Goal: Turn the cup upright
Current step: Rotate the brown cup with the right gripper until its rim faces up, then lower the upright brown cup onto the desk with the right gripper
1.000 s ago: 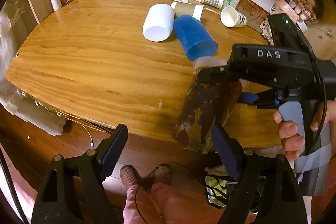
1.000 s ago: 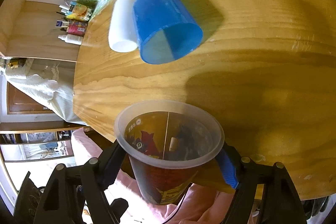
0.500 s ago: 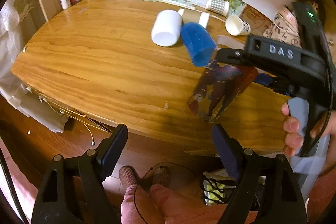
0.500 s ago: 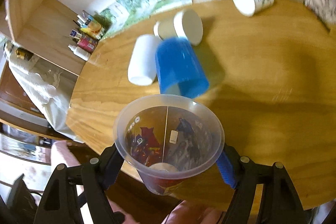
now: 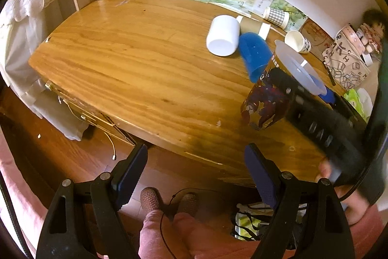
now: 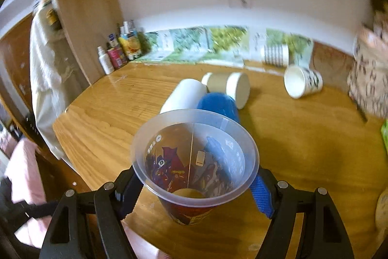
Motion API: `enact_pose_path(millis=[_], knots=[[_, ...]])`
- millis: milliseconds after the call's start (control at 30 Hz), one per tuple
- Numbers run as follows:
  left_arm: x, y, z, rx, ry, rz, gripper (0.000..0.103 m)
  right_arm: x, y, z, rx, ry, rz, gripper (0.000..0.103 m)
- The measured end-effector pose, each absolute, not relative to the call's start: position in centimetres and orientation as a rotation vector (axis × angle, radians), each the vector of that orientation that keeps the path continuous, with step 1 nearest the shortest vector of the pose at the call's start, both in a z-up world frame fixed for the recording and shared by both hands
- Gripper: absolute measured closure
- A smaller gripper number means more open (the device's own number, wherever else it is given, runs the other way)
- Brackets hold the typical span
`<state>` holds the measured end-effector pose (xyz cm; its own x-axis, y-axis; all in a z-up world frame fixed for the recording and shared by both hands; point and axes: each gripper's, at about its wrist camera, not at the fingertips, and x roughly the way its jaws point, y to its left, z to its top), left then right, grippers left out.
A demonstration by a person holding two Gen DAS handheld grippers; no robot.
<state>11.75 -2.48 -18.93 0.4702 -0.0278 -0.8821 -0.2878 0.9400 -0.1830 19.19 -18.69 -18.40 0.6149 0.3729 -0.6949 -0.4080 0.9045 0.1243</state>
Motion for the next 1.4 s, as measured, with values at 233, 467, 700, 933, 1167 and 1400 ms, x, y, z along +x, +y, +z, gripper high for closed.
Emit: enact_pose_path(millis=[233,467,700,933,1167,1400], knots=[[11.1,-1.8,-19.5,-0.321,1.1,0.19,0.019,16.1,-17.2,-19.4,-0.193,0.61,0.528,0.025],[10.6,-1.6,-19.9,-0.315,1.119,0.21,0.019,14.9,-16.3,-20.7,-0.253,0.568,0.553,0.025],[10.6,-1.6,-20.3,-0.315,1.136,0.215,0.019,14.2,-15.8,-21.1,-0.287,0.541,0.562,0.024],[10.9,-1.6,-20.6,-0.307,1.15,0.194,0.019,14.4,-16.0,-21.3,-0.275,0.55,0.57,0.024],[11.7,-1.5,-20.5,-0.286,1.155,0.151,0.019,14.1,-15.3,-22.0,-0.336,0.59,0.562,0.024],[13.0,-0.6,-20.6,-0.235,1.16,0.063,0.019,13.7,-14.8,-23.2,-0.359,0.644,0.502,0.023]])
